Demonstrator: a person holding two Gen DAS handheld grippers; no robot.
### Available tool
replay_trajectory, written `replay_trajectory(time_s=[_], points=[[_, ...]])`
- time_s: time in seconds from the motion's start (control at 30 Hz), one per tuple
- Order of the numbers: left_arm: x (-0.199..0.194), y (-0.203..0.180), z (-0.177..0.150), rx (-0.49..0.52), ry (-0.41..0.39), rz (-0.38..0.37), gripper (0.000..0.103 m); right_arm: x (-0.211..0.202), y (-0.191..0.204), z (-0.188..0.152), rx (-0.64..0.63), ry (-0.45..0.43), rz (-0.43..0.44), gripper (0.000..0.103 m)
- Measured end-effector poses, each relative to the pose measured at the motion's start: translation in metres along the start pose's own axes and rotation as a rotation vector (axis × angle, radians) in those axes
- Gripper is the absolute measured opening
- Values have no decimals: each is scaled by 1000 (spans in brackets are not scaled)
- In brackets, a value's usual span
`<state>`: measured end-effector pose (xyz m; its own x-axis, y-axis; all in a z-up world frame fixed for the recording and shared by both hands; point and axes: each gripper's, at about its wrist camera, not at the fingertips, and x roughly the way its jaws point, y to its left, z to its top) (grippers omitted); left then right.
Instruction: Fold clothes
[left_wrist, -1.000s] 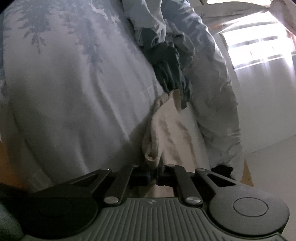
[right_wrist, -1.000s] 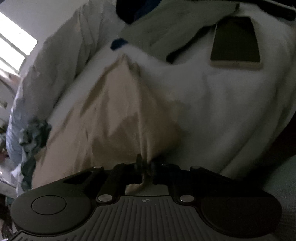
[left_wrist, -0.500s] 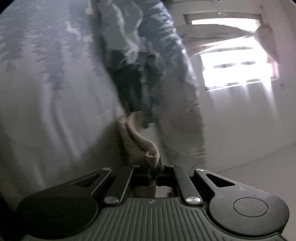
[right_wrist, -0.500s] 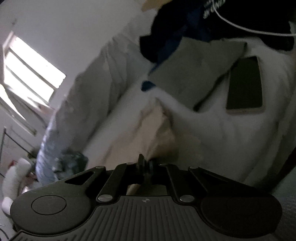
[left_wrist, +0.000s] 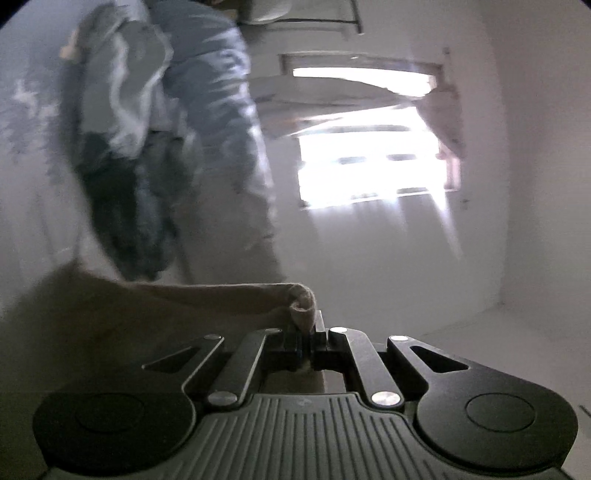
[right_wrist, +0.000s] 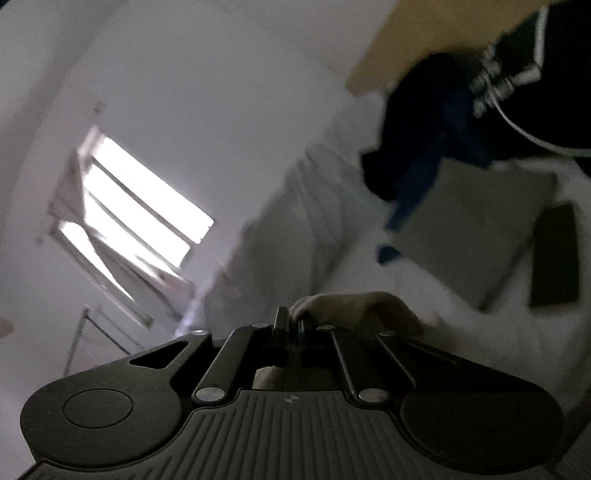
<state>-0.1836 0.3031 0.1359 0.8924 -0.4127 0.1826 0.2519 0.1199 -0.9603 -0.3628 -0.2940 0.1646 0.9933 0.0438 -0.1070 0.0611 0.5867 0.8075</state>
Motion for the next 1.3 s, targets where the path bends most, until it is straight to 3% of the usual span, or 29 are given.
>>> replay_trajectory(time_s=[0.27, 0.43, 0.57, 0.87, 1.3], points=[[1, -48, -5, 13, -42, -127, 7, -34, 48, 38, -35, -150, 135, 5], [-3, -62, -18, 15, -114, -113, 7, -51, 64, 54, -57, -219, 183, 5], [12, -48, -20, 11, -121, -70, 7, -39, 60, 55, -103, -222, 145, 5], [51, 14, -12, -17, -99, 112, 7, 45, 11, 48, -99, -99, 9, 5], [158, 71, 28, 39, -54, 354, 7, 233, -24, 43, -176, 89, -129, 5]])
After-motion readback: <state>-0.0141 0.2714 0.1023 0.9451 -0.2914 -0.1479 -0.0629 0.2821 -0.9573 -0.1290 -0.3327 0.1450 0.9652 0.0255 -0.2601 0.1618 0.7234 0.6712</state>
